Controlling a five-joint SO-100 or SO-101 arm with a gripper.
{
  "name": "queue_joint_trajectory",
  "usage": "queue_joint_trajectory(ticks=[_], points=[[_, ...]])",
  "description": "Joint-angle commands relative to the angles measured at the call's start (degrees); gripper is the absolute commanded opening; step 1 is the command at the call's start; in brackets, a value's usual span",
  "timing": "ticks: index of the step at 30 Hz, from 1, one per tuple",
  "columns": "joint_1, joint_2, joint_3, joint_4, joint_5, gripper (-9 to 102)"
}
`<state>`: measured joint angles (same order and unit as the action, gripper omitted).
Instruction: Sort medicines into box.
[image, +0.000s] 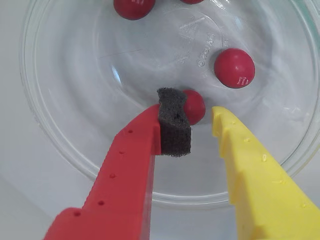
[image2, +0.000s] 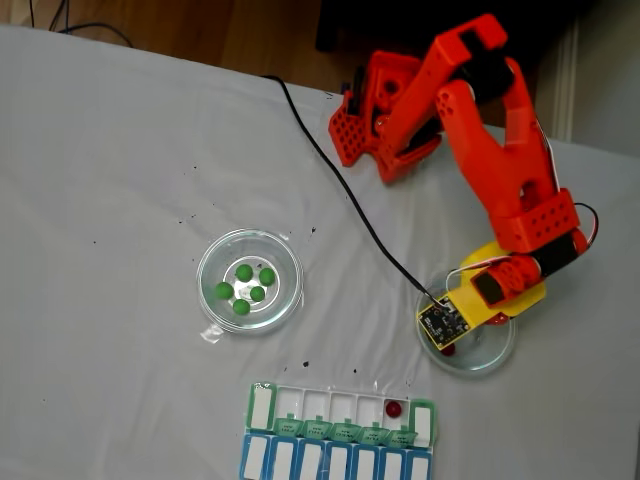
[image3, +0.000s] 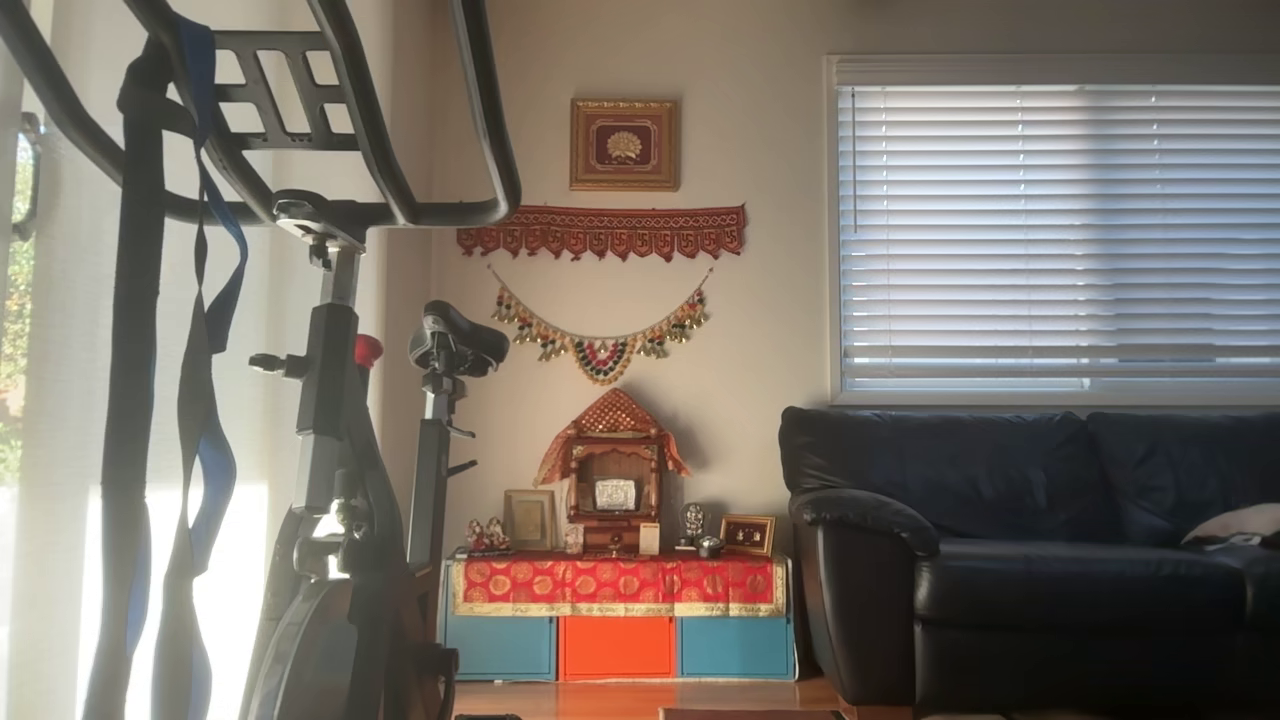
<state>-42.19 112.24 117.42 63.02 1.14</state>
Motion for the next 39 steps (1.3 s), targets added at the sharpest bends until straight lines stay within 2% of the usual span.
queue_joint_trajectory(ticks=[1,29,39], points=[[-2.1,2.5,-2.0,1.0,0.8,10],[-4.0,-8.7,-12.2,7.8,3.7,11],[-3.4,-14.1,-21.3,15.0,4.5,10]])
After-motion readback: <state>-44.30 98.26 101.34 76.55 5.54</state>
